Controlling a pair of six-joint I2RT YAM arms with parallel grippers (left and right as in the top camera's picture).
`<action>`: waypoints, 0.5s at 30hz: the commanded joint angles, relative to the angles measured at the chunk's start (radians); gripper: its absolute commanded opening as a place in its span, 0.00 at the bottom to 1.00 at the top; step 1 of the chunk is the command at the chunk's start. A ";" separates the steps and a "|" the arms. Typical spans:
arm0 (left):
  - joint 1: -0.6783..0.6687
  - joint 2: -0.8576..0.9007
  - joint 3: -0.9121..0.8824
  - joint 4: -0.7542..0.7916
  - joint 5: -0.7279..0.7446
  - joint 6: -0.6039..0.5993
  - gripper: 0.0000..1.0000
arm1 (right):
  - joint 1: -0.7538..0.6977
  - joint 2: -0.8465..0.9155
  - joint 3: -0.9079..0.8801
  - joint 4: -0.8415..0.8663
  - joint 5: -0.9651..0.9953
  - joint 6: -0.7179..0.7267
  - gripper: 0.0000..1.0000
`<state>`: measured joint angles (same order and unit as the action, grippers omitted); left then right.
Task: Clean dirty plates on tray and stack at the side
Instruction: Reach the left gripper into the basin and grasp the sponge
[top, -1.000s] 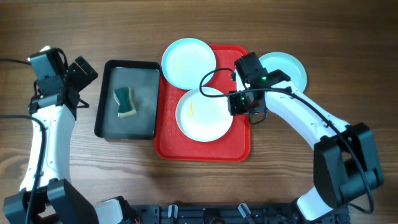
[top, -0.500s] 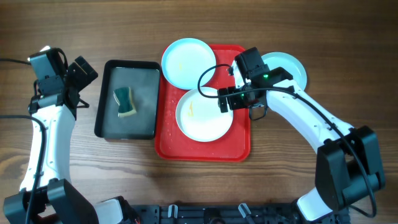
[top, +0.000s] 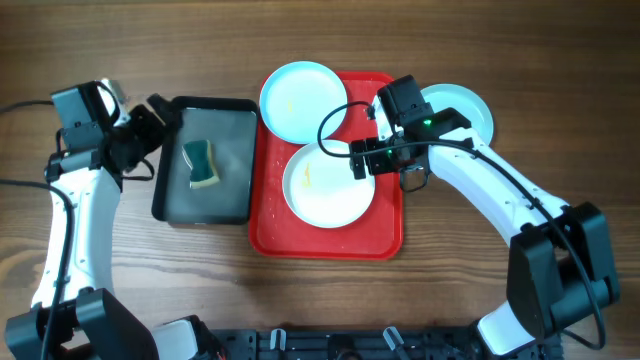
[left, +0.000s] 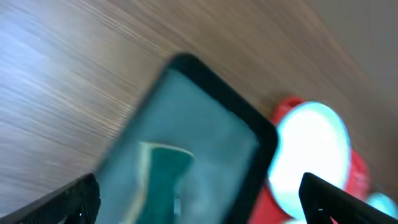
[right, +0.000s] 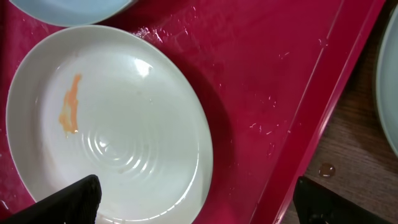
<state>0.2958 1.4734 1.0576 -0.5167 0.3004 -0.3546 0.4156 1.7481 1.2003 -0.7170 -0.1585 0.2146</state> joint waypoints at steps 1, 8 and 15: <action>0.001 -0.007 0.008 -0.001 0.163 -0.024 1.00 | -0.003 -0.026 0.019 0.002 0.009 -0.005 1.00; -0.051 -0.003 0.006 -0.087 0.206 0.020 1.00 | -0.003 -0.026 0.019 0.041 0.008 0.006 1.00; -0.288 0.002 0.006 -0.105 0.020 0.085 1.00 | -0.003 -0.026 0.019 0.044 0.008 0.006 1.00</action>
<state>0.1013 1.4734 1.0588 -0.6231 0.4381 -0.3027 0.4156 1.7481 1.2011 -0.6758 -0.1558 0.2150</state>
